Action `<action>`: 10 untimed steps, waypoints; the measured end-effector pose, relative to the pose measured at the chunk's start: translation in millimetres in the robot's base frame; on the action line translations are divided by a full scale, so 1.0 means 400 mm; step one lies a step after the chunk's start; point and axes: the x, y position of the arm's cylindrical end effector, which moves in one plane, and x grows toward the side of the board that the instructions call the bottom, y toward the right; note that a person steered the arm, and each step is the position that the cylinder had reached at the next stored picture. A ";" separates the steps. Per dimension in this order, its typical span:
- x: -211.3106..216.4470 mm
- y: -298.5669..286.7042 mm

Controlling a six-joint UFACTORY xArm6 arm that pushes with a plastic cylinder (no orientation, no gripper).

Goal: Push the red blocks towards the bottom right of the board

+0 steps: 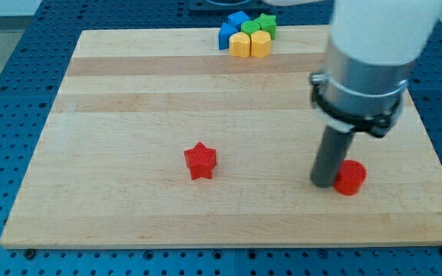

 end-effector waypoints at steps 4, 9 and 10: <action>0.085 0.076; 0.055 0.147; 0.065 0.101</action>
